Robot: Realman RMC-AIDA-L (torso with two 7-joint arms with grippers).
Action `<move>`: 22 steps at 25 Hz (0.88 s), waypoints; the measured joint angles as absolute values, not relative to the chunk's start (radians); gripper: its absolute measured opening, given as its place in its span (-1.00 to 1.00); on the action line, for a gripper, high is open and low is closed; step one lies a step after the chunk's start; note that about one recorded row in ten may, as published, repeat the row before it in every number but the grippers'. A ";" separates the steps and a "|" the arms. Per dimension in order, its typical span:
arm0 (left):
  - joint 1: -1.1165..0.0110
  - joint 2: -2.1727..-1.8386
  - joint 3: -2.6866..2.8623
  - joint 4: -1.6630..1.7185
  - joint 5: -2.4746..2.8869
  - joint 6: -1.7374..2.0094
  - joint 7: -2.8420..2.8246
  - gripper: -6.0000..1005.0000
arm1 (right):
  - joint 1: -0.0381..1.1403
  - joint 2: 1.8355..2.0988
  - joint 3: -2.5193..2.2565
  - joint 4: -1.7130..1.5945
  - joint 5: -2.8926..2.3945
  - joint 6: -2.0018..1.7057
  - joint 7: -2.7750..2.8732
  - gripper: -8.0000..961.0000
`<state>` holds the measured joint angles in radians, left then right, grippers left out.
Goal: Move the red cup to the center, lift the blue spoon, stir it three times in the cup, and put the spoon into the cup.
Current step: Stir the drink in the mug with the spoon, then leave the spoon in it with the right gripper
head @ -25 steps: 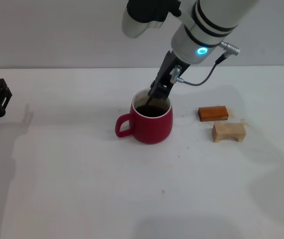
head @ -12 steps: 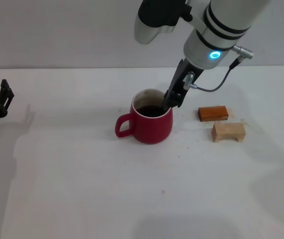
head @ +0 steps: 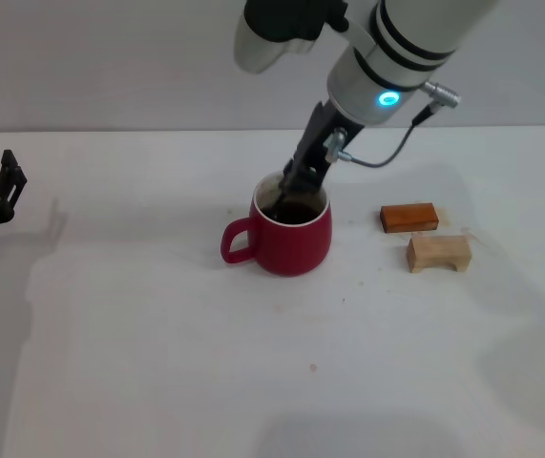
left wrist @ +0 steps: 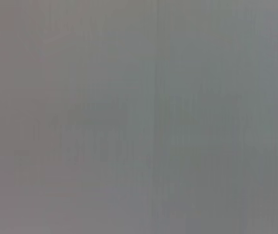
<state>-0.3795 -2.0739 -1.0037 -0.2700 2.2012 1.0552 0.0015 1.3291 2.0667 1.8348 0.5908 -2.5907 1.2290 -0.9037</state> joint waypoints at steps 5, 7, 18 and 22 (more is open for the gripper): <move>-0.382 -2.074 -1.001 -0.270 2.201 1.055 -0.001 0.69 | 1.324 2.065 1.834 0.585 -2.614 1.169 -0.894 -0.64; -0.382 -2.074 -1.001 -0.270 2.201 1.055 -0.005 0.69 | 1.320 2.065 1.833 0.585 -2.636 1.163 -0.889 -0.63; -0.383 -2.074 -0.999 -0.270 2.201 1.052 -0.013 0.69 | 1.265 2.067 1.831 0.643 -2.659 1.232 -0.861 -0.58; -0.382 -2.074 -0.999 -0.270 2.201 1.051 -0.014 0.69 | 1.259 2.070 1.831 0.650 -2.654 1.244 -0.861 -0.56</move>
<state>-0.3825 -2.0738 -0.9985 -0.2699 2.2012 1.0506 -0.0136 1.2588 2.0702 1.8305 0.6503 -2.6536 1.2435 -0.8611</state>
